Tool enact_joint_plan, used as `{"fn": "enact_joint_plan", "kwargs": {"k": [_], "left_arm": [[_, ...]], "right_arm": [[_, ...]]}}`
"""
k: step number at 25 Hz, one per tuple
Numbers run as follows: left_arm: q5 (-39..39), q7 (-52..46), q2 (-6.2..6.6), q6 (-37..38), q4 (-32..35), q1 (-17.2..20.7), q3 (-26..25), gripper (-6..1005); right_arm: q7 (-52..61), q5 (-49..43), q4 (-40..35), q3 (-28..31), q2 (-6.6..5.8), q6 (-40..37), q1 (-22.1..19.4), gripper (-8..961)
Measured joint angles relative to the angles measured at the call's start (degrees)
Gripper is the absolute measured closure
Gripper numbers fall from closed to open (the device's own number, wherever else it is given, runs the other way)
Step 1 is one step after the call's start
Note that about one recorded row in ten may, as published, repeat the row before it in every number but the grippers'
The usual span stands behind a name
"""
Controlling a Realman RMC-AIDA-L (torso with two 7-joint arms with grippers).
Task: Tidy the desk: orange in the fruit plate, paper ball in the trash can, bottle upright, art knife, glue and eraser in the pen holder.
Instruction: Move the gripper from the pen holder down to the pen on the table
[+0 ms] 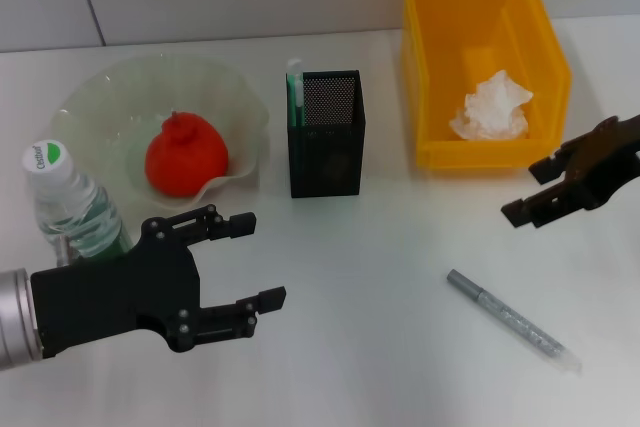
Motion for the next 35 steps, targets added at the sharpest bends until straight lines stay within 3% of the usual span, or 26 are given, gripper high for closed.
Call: {"fn": "enact_joint_plan", "kwargs": {"k": [9,35], "left_arm": [[0.3,0.0,0.10,0.1,0.0,-0.4,0.6,217],[0.6,0.9,0.12,-0.3,-0.3,-1.0,1.3,218]], "right_arm": [[4.4,-9.2,0.4,-5.8,1.70,-3.7,4.3,195],[5.8,-9.9,11.2,-15.7,1.92,4.3,4.3,196]]}}
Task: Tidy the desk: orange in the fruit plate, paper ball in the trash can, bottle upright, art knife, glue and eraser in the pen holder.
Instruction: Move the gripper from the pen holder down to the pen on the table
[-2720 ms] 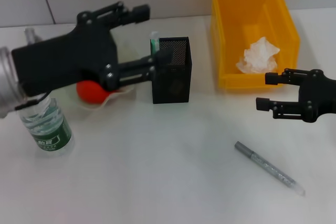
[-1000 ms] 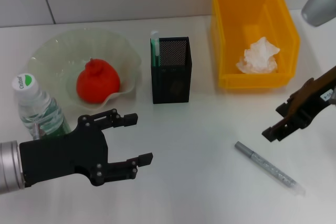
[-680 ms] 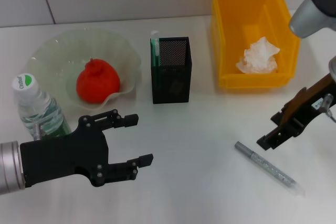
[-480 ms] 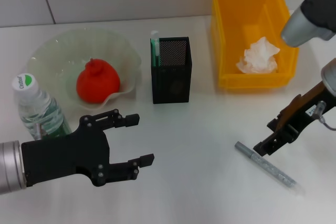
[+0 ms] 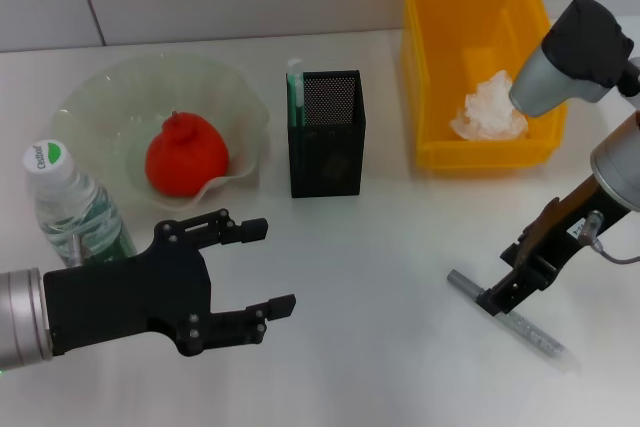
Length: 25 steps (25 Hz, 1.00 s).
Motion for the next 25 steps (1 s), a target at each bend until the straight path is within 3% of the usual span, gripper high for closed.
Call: {"fn": "enact_joint_plan", "kwargs": {"k": [25], "left_arm": [[1.5,0.1,-0.17,-0.5,-0.7,-0.9,0.1,218]], "right_arm": [[0.9,-2.3,3.2,-1.9,-0.01,0.0,-0.3,196]]}}
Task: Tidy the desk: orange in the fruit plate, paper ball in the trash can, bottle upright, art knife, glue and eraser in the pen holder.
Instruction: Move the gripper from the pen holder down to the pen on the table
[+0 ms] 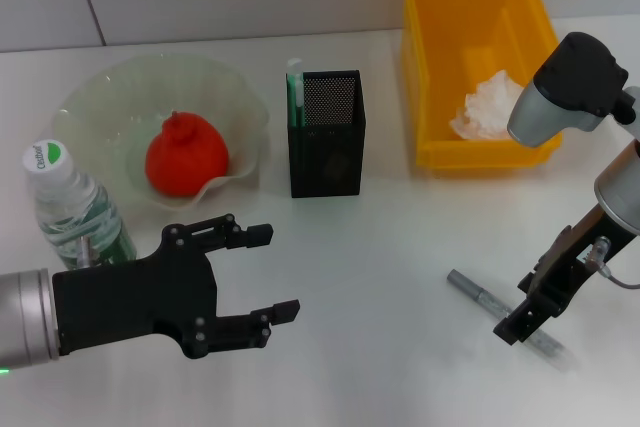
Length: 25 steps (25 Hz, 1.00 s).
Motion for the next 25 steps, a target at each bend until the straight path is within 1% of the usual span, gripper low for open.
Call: {"fn": "enact_joint_plan", "kwargs": {"k": [10,21,25], "left_arm": [[0.0,0.0,-0.01,0.0,-0.1,-0.2,0.0,218],[0.0,0.2,-0.01,0.2,-0.4,0.0,0.1,219],[0.0,0.6,0.00,0.3,-1.0,-0.2,0.1,219]], "right_arm": [[0.0,-0.1,1.2,-0.4,0.02,1.4,0.0,196],[1.3,-1.3,1.1,-5.4,0.02,3.4,0.3,195],[1.8,-1.5,1.0,-6.3,0.02,3.8,0.6,195]]}}
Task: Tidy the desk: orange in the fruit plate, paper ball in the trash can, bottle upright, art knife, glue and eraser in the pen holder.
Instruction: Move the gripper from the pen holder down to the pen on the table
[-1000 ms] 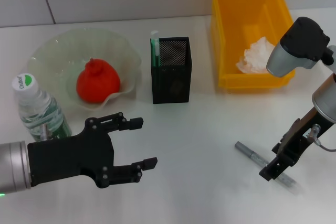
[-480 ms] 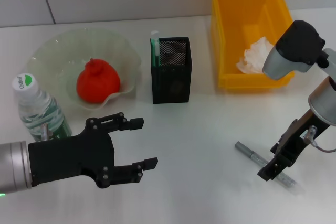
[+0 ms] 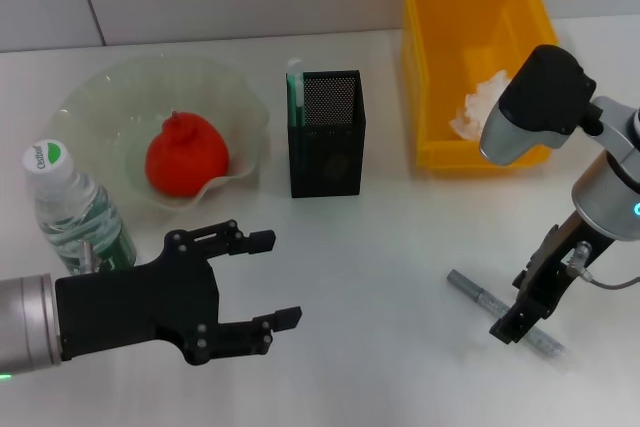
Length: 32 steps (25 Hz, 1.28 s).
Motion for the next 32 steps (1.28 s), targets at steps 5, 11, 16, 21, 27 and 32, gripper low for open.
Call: {"fn": "enact_joint_plan", "kwargs": {"k": [5,11,16,21,27,32], "left_arm": [[0.0,0.6,0.00,0.0,-0.2,-0.1,0.1,219],[0.0,0.7,0.00,0.0,-0.4,-0.2,0.1,219],[0.0,0.7,0.00,-0.1,-0.4,-0.2,0.1,219],[0.3,0.7,0.00,-0.2,-0.4,-0.4,0.2,219],[0.8,0.7,-0.07,-0.3,-0.6,-0.7,0.2,219],[1.0,0.7,-0.09,-0.4,-0.6,-0.8,0.2,219]], "right_arm": [[1.1,-0.8,-0.2,-2.8,0.00,0.8,0.2,195],[1.8,-0.9,-0.2,-3.9,0.00,0.9,0.8,195],[1.9,-0.9,-0.1,-4.0,0.00,1.1,0.9,196],[1.9,-0.9,0.1,-4.6,0.00,1.5,1.0,220],[2.0,-0.9,0.4,-5.3,0.05,1.9,1.0,269],[2.1,-0.9,1.0,-6.1,0.08,2.3,1.0,310]]}}
